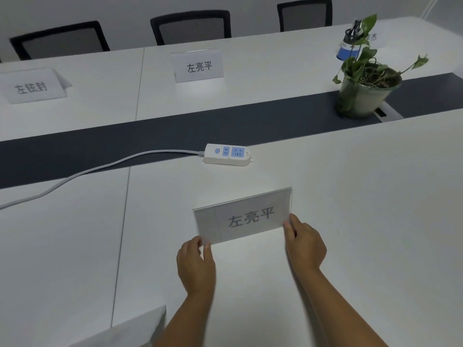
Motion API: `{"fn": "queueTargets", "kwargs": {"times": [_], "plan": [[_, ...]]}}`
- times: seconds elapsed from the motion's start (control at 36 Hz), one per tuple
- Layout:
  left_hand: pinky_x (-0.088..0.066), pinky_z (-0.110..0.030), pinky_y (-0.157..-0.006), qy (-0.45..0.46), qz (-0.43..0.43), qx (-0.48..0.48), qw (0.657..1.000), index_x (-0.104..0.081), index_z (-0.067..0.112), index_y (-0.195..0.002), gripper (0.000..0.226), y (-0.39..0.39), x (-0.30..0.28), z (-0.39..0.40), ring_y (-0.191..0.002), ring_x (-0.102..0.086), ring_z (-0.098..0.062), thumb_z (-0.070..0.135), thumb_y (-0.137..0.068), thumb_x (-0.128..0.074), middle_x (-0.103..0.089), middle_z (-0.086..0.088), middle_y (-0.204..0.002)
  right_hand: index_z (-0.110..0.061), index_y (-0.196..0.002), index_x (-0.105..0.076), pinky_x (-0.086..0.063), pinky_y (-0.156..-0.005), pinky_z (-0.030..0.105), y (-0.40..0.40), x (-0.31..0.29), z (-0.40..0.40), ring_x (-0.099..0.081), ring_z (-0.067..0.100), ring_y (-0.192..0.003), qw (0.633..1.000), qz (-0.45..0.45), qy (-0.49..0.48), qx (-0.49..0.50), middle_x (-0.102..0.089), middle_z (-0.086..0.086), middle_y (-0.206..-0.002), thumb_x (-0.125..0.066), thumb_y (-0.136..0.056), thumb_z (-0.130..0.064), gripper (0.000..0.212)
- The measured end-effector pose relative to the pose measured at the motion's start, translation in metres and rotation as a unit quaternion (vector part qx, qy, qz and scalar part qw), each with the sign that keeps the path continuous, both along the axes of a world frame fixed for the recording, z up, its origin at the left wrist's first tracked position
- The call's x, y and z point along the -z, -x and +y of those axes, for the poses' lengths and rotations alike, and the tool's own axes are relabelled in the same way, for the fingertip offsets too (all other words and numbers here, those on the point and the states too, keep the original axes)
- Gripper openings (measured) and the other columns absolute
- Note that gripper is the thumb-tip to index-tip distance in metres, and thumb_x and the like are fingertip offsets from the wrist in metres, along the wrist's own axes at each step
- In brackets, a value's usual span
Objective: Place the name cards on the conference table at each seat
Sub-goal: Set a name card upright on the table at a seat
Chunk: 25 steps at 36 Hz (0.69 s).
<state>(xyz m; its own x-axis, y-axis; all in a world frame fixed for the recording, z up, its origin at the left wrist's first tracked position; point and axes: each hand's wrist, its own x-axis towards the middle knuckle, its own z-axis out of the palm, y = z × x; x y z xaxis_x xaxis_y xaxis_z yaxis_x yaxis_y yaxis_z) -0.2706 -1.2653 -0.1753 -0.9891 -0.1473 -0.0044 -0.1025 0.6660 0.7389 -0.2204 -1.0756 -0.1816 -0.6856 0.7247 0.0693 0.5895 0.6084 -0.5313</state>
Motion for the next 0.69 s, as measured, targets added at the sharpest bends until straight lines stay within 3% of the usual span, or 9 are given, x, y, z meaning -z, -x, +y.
{"fn": "queueTargets", "kwargs": {"times": [0.14, 0.5, 0.58, 0.64, 0.69], "plan": [[-0.04, -0.035, -0.074, 0.0, -0.001, -0.005, 1.0, -0.06, -0.003, -0.098, 0.018, -0.0001, -0.0008, 0.0013, -0.085, -0.054, -0.033, 0.006, -0.084, -0.053, -0.063, -0.02, -0.091, -0.018, -0.11, -0.062, -0.036, -0.058, 0.028, -0.0013, -0.0014, -0.0006, -0.058, 0.028, -0.079, 1.0, 0.013, 0.015, -0.011, -0.066, 0.013, -0.079, -0.049, -0.089, -0.025, 0.026], [-0.04, -0.034, -0.069, 0.009, 0.003, -0.004, 1.0, -0.062, -0.002, -0.09, 0.015, 0.0035, 0.0048, 0.0008, -0.08, -0.055, -0.033, 0.009, -0.084, -0.054, -0.065, -0.019, -0.085, -0.025, -0.117, -0.057, -0.035, -0.059, 0.027, 0.0015, 0.0023, 0.0019, -0.06, 0.024, -0.08, 1.0, -0.02, 0.022, 0.001, -0.068, 0.007, -0.088, -0.041, -0.092, -0.032, 0.031], [-0.038, -0.032, -0.069, 0.013, 0.012, 0.0, 1.0, -0.061, -0.003, -0.091, 0.014, 0.0024, 0.004, 0.0004, -0.079, -0.055, -0.033, 0.007, -0.083, -0.055, -0.064, -0.019, -0.085, -0.021, -0.106, -0.061, -0.028, -0.05, 0.024, -0.0001, 0.005, 0.0028, -0.056, 0.022, -0.071, 1.0, -0.009, 0.011, -0.002, -0.066, 0.006, -0.078, -0.042, -0.091, -0.03, 0.026], [-0.038, -0.032, -0.07, 0.011, 0.017, 0.006, 1.0, -0.062, -0.004, -0.093, 0.016, 0.0006, 0.0023, -0.0001, -0.08, -0.055, -0.033, 0.004, -0.081, -0.057, -0.064, -0.019, -0.086, -0.018, -0.087, -0.062, -0.021, -0.045, 0.022, -0.0015, 0.0036, 0.0018, -0.048, 0.019, -0.061, 1.0, 0.013, 0.014, -0.005, -0.054, -0.001, -0.062, -0.04, -0.088, -0.031, 0.025], [-0.037, -0.032, -0.068, 0.007, 0.024, 0.017, 1.0, -0.062, -0.004, -0.089, 0.014, -0.0017, 0.0013, -0.0009, -0.077, -0.054, -0.033, 0.002, -0.078, -0.059, -0.061, -0.018, -0.081, -0.023, -0.058, -0.043, -0.017, -0.044, 0.023, -0.0033, -0.0024, -0.0008, -0.037, 0.016, -0.052, 0.999, 0.041, 0.033, -0.009, -0.036, -0.007, -0.05, -0.038, -0.078, -0.03, 0.022]]}}
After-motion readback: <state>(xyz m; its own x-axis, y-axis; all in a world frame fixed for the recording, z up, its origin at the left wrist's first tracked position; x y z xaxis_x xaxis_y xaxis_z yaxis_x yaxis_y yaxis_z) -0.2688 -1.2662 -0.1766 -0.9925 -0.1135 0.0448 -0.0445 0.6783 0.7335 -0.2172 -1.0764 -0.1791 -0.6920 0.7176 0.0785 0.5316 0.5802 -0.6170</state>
